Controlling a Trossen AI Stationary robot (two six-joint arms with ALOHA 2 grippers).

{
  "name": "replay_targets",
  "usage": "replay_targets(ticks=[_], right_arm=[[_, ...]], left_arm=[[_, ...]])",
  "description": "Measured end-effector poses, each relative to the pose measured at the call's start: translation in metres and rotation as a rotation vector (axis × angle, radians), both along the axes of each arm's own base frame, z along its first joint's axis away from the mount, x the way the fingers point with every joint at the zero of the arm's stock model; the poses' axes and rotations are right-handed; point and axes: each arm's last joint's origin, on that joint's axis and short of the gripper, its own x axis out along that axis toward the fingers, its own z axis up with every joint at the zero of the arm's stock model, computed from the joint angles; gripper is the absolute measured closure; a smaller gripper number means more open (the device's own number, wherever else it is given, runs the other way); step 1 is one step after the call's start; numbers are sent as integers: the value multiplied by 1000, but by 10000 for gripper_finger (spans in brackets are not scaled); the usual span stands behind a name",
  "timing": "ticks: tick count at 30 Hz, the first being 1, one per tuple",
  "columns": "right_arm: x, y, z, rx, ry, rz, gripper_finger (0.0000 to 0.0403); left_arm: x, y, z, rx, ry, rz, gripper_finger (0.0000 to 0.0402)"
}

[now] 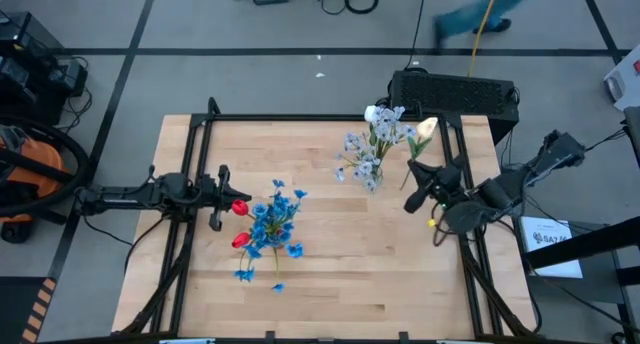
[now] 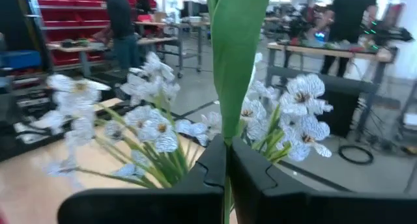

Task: Sort flowers into vase by color
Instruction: Put the pink tulip into the transparent vase

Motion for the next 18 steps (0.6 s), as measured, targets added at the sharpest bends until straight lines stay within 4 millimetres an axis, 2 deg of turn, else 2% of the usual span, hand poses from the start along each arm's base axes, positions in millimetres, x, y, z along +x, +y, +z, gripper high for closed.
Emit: replay_targets(ticks=[4, 8, 12, 18], right_arm=[[11, -6, -5, 55, -11, -23, 403], [26, -6, -2, 129, -11, 89, 403], [39, -5, 7, 106, -3, 236, 403], [47, -13, 23, 2, -43, 380, 403]], left_arm=[[0, 0, 0, 0, 0, 0, 393], [0, 0, 0, 0, 0, 0, 393], [0, 0, 0, 0, 0, 0, 393], [0, 0, 0, -1, 0, 0, 393]])
